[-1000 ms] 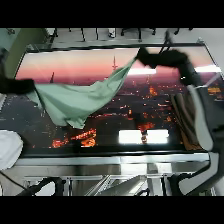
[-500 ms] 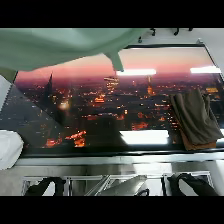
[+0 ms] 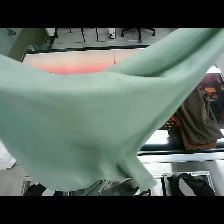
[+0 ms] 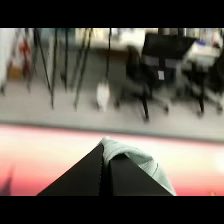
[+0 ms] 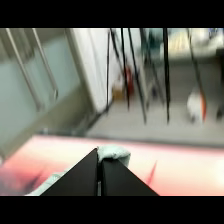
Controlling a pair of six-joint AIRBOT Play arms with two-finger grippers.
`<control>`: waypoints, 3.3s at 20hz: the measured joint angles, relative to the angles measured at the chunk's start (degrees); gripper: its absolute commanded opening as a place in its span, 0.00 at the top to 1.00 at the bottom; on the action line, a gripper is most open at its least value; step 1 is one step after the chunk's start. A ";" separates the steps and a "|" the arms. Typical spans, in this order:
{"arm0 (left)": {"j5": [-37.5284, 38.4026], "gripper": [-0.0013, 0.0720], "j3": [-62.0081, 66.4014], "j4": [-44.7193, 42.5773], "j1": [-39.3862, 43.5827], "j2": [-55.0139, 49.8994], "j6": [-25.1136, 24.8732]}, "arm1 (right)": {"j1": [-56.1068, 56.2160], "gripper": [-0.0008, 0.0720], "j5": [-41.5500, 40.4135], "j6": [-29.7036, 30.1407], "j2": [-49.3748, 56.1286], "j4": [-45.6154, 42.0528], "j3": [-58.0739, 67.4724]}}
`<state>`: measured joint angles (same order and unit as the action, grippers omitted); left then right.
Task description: Fold the shirts.
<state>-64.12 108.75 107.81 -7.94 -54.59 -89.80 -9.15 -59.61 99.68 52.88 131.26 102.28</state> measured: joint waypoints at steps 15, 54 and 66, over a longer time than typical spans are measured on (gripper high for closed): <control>15.50 0.04 -4.02 1.25 16.50 -57.18 -5.20 | 3.91 0.96 23.58 -3.26 25.75 1.38 -56.65; 14.12 0.96 -72.32 16.63 21.59 -16.39 15.13 | -14.27 0.32 -3.89 10.97 29.83 -1.18 -33.75; -3.85 0.96 -48.41 -5.07 -1.68 -24.57 11.08 | -4.00 0.32 -11.76 15.50 29.83 -1.22 -43.95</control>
<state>-67.96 60.34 102.74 -9.63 -79.15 -78.72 -13.15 -71.37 115.18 82.72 130.04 58.33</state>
